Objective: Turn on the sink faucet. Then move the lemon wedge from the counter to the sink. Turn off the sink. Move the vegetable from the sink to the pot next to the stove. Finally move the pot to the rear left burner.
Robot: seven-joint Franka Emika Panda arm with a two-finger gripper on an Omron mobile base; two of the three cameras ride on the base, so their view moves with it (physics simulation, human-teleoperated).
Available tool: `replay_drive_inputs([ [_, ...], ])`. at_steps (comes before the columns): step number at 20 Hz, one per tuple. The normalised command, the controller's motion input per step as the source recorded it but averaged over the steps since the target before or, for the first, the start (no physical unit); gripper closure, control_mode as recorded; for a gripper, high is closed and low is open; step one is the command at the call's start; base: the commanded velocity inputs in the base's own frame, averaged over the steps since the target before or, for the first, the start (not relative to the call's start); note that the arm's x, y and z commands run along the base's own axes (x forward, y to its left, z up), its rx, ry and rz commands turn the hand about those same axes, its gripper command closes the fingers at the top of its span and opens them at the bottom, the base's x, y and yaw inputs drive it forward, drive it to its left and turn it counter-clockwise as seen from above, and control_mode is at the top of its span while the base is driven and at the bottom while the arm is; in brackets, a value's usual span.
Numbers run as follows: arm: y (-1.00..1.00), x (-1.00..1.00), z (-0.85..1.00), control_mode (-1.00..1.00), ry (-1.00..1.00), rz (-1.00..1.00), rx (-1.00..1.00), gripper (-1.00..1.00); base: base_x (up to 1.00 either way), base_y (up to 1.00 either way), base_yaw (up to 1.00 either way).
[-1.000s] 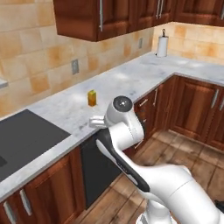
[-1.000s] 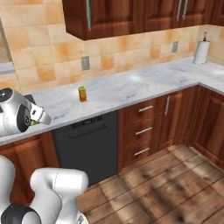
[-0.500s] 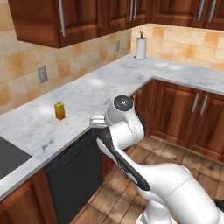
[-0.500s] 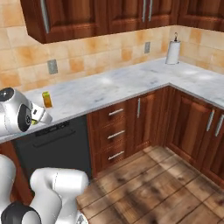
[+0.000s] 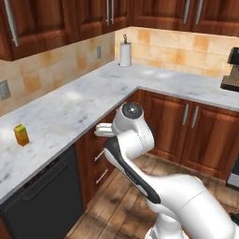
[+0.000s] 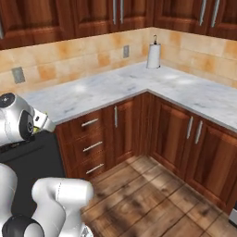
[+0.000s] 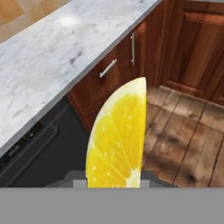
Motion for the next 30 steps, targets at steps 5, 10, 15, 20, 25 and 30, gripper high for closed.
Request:
replay_drive_inputs([
  [5,0.0,0.0,0.0,1.0,0.0,0.0,0.0,1.0,0.23,-0.6,-0.25],
  [10,0.0,0.0,0.0,1.0,0.0,0.0,0.0,1.0,0.21,-0.69,-0.25],
  [15,0.0,0.0,0.0,1.0,0.0,0.0,0.0,1.0,0.17,-0.81,-0.21],
  [20,0.0,0.0,0.0,1.0,0.0,0.0,0.0,1.0,0.12,-0.82,-0.19],
  [25,0.0,0.0,0.0,1.0,0.0,0.0,0.0,1.0,0.11,-0.81,-0.18],
  [30,0.0,0.0,0.0,1.0,0.0,0.0,0.0,1.0,0.12,-0.78,-0.19],
])
